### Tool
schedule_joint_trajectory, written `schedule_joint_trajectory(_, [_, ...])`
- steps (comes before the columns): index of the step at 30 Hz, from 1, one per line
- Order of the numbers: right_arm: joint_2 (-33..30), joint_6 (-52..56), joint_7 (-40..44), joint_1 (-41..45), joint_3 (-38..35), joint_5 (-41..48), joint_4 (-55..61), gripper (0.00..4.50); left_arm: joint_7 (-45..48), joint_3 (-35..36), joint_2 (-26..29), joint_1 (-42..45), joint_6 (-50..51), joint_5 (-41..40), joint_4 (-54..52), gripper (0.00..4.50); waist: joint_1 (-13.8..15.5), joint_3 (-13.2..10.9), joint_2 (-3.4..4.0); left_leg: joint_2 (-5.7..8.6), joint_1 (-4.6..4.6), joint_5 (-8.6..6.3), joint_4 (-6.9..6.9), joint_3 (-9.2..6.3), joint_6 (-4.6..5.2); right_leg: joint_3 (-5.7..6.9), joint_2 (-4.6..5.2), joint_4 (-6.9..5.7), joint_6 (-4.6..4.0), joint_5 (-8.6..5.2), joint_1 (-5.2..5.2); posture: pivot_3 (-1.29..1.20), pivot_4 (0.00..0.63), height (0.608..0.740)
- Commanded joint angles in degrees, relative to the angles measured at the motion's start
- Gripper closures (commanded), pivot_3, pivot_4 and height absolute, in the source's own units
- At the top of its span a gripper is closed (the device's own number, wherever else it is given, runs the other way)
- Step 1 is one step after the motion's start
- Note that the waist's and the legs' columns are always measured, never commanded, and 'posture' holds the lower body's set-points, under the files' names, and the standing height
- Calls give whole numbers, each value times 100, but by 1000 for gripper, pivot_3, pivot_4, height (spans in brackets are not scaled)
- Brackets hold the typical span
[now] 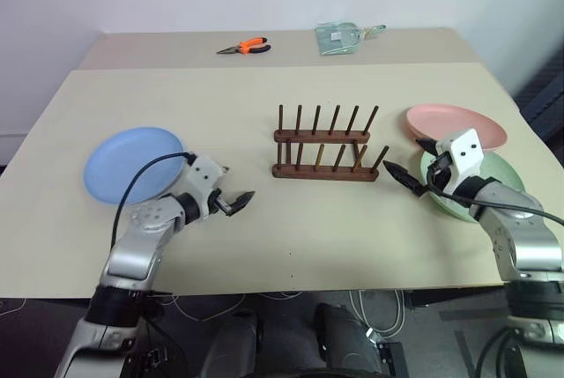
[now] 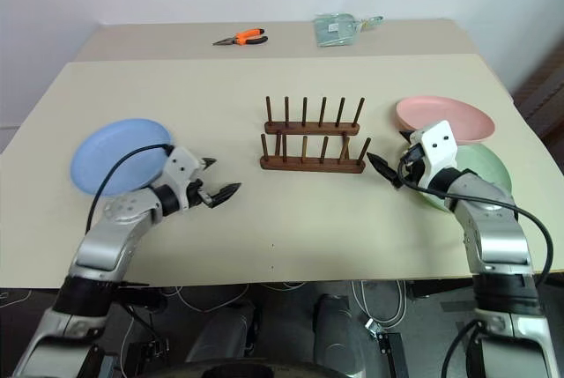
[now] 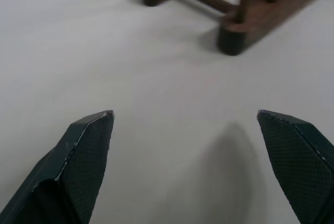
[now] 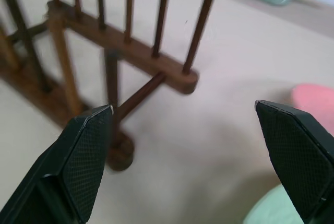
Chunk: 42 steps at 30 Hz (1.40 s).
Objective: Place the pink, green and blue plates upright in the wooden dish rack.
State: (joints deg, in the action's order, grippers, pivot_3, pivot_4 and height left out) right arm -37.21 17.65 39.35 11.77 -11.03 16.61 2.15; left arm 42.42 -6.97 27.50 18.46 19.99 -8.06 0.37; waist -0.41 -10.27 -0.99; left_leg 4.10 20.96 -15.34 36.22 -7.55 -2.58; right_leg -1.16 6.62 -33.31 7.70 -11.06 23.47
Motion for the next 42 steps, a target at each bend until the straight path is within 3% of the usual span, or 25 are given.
schedule_joint_trajectory(1, [-38, 168, -56, -307, -186, 169, 758, 47, 744, -514, -52, 731, -827, 251, 1031, 0, 10, 1, 1, 0, 0, 0, 0, 1, 0, 0, 0, 2, 0, 0, -1, 0, 150, 740])
schedule_joint_trajectory(8, [207, 497, -451, -1238, -302, 297, 2015, 47, 1312, -830, -872, 2495, -2155, 622, 4063, 0, 105, 4, -1, 2, 2, -1, 4, 1, 2, 1, 1, 4, 4, 0, -2, 0, 150, 740])
schedule_joint_trajectory(11, [316, 562, -658, -1550, -312, 233, 2389, 47, 1631, -854, -1131, 2857, -2455, 688, 4842, 0, 114, 5, -2, 3, 4, -2, 7, 1, 3, 2, 3, 5, 24, -12, -3, 0, 150, 740])
schedule_joint_trajectory(15, [373, 640, -838, -1831, -335, 246, 2751, 0, 1970, -776, -1318, 3065, -2612, 680, 5411, 1213, 119, 7, -3, 5, 5, -3, 11, 0, 6, 3, 5, 4, 27, -14, -4, 0, 150, 740])
schedule_joint_trajectory(18, [245, 715, -776, -1987, -390, 279, 2885, 0, 2192, -726, -1380, 3024, -2677, 651, 5438, 2861, 113, 8, -3, 4, 5, -3, 13, -2, 6, 4, 5, 3, 29, -15, -5, 0, 150, 740])
schedule_joint_trajectory(20, [93, 791, -637, -2088, -482, 333, 2920, 0, 2378, -690, -1380, 2886, -2641, 582, 5201, 3708, 114, 10, -2, 5, 4, -5, 13, -1, 8, 3, 6, 2, 30, -16, -7, 0, 150, 740])
schedule_joint_trajectory(24, [-209, 972, -300, -2343, -688, 523, 3028, 0, 2750, -768, -1158, 2418, -2587, 550, 4267, 3718, 110, 11, 0, 4, 2, -6, 12, -3, 10, 3, 5, 0, 25, -13, -7, 0, 150, 740])
schedule_joint_trajectory(31, [-686, 1218, 382, -3039, -1166, 919, 3298, 0, 3251, -958, -419, 1211, -1545, 252, 1521, 3718, 103, 13, 4, -1, 1, -7, 8, -3, 12, 0, 5, -1, 22, -14, -6, 0, 150, 740])
schedule_joint_trajectory(38, [-682, 1179, 489, -3213, -1105, 872, 3299, 0, 2526, -811, -200, 801, -767, 413, 823, 250, 117, 13, 3, 0, 12, -9, 25, -7, 15, 5, 6, 0, 17, -31, -8, 0, 150, 740])
schedule_joint_trajectory(40, [-710, 1212, 551, -3302, -1070, 872, 3309, 851, 2395, -691, 56, 585, -512, 400, 597, 209, 104, 13, 4, -1, 11, -10, 24, -8, 16, 5, 6, -1, 17, -31, -7, 0, 150, 740])
schedule_joint_trajectory(42, [-749, 1175, 624, -3379, -875, 775, 3298, 1936, 2459, -485, 408, 186, 3, 111, 46, 771, 61, 15, 2, -4, 8, -10, 18, -5, 15, 5, 5, -2, 16, -31, -4, 0, 150, 740])
